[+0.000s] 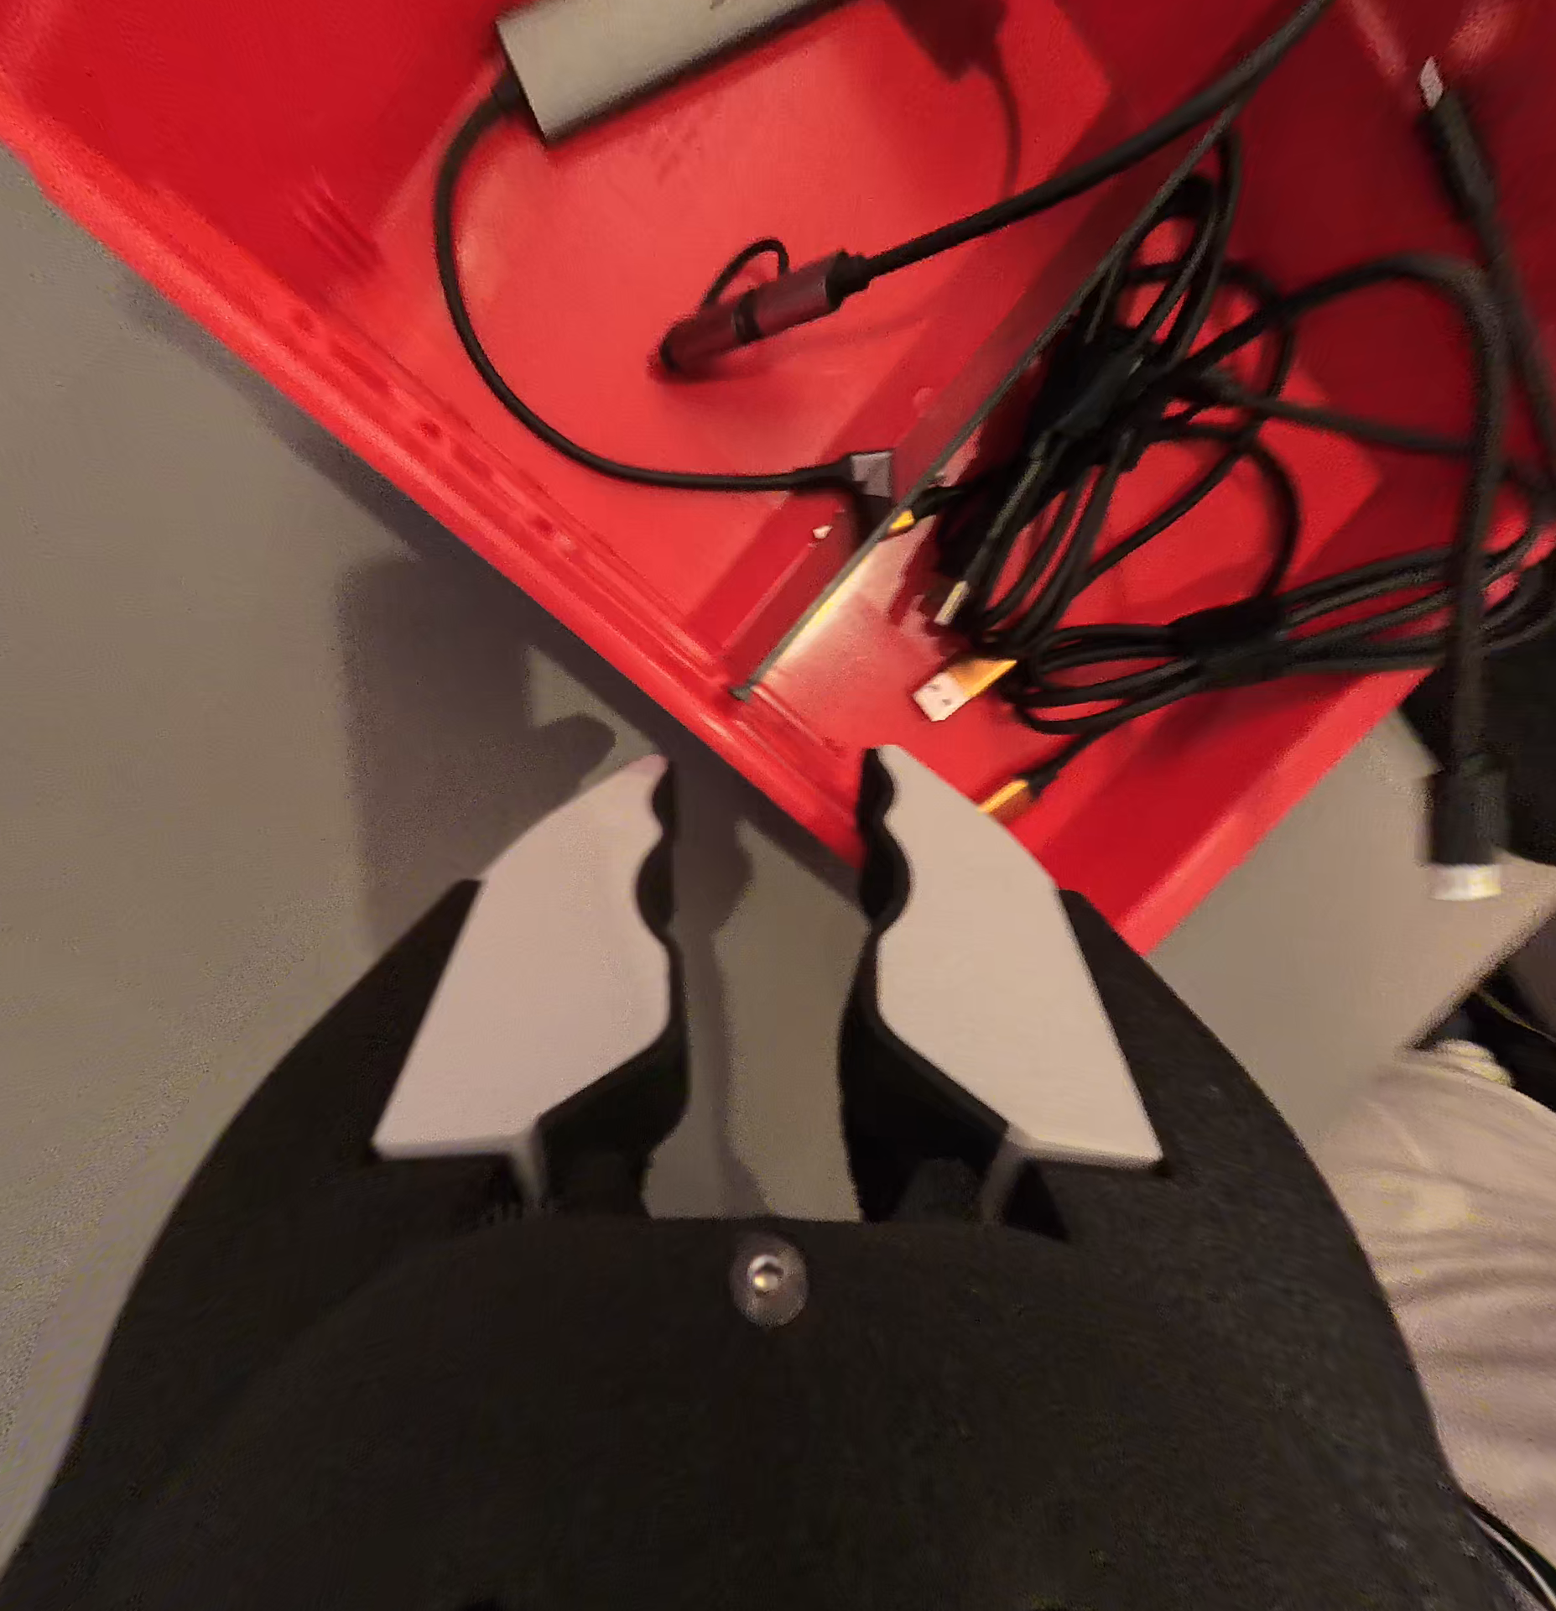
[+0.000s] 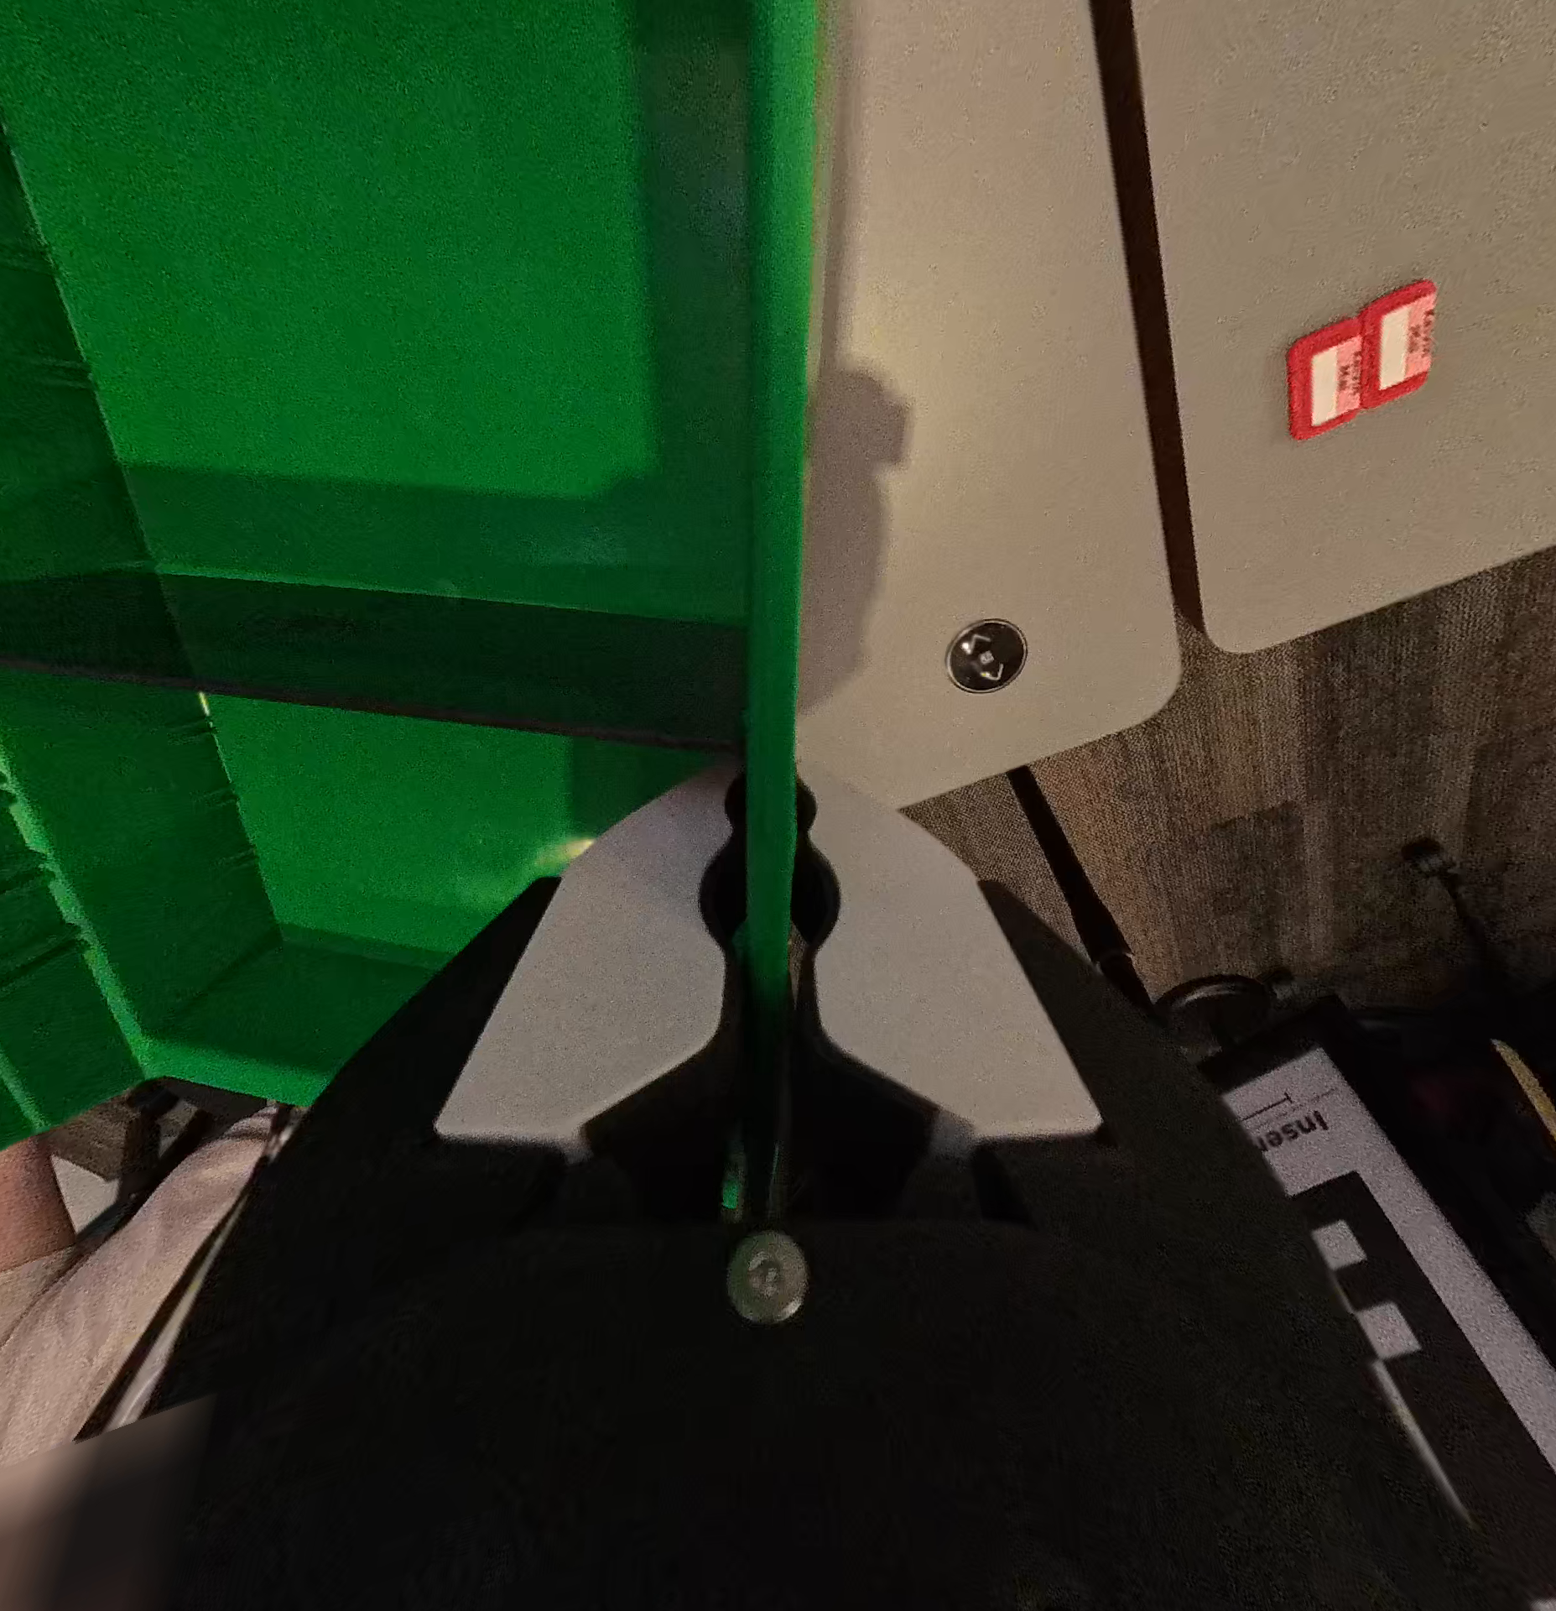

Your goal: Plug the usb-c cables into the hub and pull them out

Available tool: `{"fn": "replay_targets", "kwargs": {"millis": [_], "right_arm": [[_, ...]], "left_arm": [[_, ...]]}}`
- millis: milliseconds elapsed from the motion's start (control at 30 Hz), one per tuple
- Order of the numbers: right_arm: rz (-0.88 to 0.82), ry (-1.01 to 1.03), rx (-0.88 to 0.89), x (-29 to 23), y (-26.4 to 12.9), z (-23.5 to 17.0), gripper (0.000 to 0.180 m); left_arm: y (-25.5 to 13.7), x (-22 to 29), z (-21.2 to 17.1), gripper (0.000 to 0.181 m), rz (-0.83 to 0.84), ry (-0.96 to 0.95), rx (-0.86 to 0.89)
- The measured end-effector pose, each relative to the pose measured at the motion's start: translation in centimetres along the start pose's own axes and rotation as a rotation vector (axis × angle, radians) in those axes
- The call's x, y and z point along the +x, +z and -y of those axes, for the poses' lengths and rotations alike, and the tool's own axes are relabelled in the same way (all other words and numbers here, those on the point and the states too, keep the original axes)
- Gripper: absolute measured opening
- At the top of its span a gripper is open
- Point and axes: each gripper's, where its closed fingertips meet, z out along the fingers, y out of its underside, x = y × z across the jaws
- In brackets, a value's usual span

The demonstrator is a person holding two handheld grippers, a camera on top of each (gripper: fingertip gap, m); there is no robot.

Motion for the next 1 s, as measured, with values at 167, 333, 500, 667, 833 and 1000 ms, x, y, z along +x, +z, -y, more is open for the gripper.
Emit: {"fn": "replay_targets", "kwargs": {"millis": [167, 333, 500, 667, 833, 1000], "right_arm": [[0.053, -0.07, 0.018, -3.4, 0.6, 1.2, 0.006], [0.075, -0.14, 0.02, -6.4, 0.8, 1.9, 0.006], [0.074, -0.202, 0.012, -8.8, 2.1, 2.5, 0.006], [0.119, -0.271, 0.05, -12.7, 4.6, 4.4, 0.006], [0.135, -0.327, 0.099, -16.1, 8.3, 6.9, 0.006], [0.192, -0.368, 0.142, -19.3, 11.8, 9.0, 0.006]], "left_arm": [[-1.5, -4.3, -2.3, 0.007, -0.096, -0.112, -0.038], [-4.1, -11.8, -6.3, 0.006, -0.052, -0.322, -0.002], [-7.1, -17.1, -12.9, 0.008, -0.082, -0.522, 0.055], [-10.1, -20.7, -19.7, 0.008, -0.026, -0.745, 0.118], [-11.2, -20.9, -22.8, 0.01, -0.037, -0.802, 0.13], [-11.2, -21.2, -22.8, 0.01, -0.031, -0.772, 0.135]]}}
